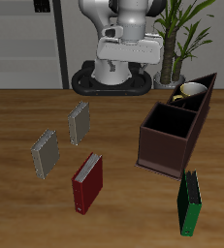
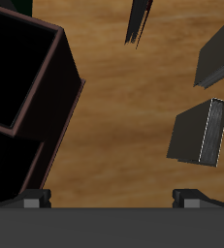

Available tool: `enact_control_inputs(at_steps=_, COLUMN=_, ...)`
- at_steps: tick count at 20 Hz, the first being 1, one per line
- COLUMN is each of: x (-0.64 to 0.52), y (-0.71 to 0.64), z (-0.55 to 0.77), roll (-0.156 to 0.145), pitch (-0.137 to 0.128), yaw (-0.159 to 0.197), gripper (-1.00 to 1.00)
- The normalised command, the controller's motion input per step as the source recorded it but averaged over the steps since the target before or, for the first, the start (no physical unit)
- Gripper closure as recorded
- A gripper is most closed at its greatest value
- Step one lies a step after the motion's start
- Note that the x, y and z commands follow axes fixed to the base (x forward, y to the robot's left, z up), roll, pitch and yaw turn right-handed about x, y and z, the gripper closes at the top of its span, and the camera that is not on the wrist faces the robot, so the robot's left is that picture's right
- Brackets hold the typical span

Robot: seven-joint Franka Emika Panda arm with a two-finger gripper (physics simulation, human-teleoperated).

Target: Place the white-yellow mug into the left desk caddy's left compartment and place the red book into the left desk caddy's front compartment

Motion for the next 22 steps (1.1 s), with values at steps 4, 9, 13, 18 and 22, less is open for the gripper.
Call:
enact_control_inputs(at_steps=4, x=0.26, y=-0.6, z=-0.02, roll=0.011, pitch=0.089, yaw=-0.041, gripper=-1.0)
enact_control_inputs(at_steps=9, x=0.24, y=-0.82, z=0.09, roll=-0.05, pitch=0.028, yaw=-0.009, gripper=-1.0)
enact_control_inputs(at_steps=13, x=0.24, y=-0.52, z=0.15, roll=-0.01, pitch=-0.007, yaw=0.039, gripper=-1.0)
enact_control_inputs(at_steps=18, x=0.26, y=-0.42, z=0.07, roll=-0.048, pitch=-0.004, yaw=0.01, gripper=-1.0)
enact_control_inputs(at_steps=22, x=0.35, y=-0.36, z=0.1, roll=-0.051, pitch=-0.032, yaw=0.045, gripper=-1.0)
